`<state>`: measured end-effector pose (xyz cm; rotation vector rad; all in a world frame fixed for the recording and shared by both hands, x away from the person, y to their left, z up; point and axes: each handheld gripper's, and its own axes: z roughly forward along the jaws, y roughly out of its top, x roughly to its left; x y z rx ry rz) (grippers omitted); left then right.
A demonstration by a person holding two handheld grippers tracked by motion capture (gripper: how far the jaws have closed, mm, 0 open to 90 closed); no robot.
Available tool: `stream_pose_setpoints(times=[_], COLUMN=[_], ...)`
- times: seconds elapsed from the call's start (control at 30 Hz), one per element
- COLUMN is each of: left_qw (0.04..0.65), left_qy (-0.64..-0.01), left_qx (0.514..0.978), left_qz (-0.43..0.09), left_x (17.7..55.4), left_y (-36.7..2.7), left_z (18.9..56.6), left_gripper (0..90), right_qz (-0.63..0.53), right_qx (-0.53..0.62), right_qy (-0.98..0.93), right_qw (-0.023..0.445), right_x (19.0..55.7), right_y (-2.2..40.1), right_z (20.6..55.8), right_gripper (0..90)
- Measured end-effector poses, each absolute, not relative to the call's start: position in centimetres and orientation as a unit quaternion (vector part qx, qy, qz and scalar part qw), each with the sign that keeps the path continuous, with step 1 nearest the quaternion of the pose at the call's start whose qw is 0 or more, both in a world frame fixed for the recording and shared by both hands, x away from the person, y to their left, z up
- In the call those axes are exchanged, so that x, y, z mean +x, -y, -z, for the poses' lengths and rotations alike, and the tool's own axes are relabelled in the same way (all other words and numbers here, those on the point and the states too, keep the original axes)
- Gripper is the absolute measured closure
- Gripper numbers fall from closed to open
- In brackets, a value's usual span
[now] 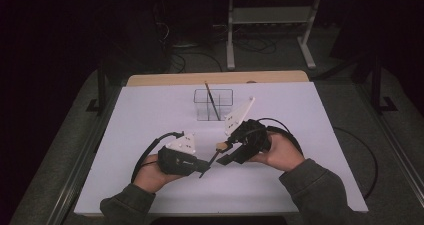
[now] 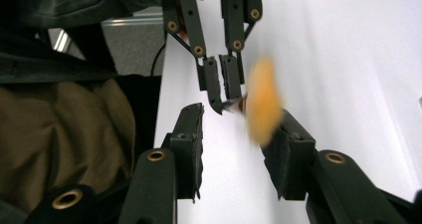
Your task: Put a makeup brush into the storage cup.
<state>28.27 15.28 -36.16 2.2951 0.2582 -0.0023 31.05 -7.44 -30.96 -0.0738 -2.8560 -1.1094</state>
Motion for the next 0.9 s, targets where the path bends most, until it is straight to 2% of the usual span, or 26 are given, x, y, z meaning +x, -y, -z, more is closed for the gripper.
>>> stream_pose_setpoints(times=[0.33, 0.9], left_qw=[0.427, 0.45], left_qy=[-0.121, -0.136], left_qx=[0.896, 0.883], left_qz=[-0.002, -0.003], left_x=[28.5, 28.8], left_y=[-15.3, -14.7], left_z=[36.2, 36.5], left_gripper=[84.3, 84.3], right_qz=[0.412, 0.449], right_qx=[-0.048, -0.074], right_qy=[0.909, 0.89], right_qw=[0.035, 0.033], right_x=[31.4, 31.8], right_y=[7.8, 8.4], right_z=[32.7, 32.7], right_gripper=[63.0, 72.8])
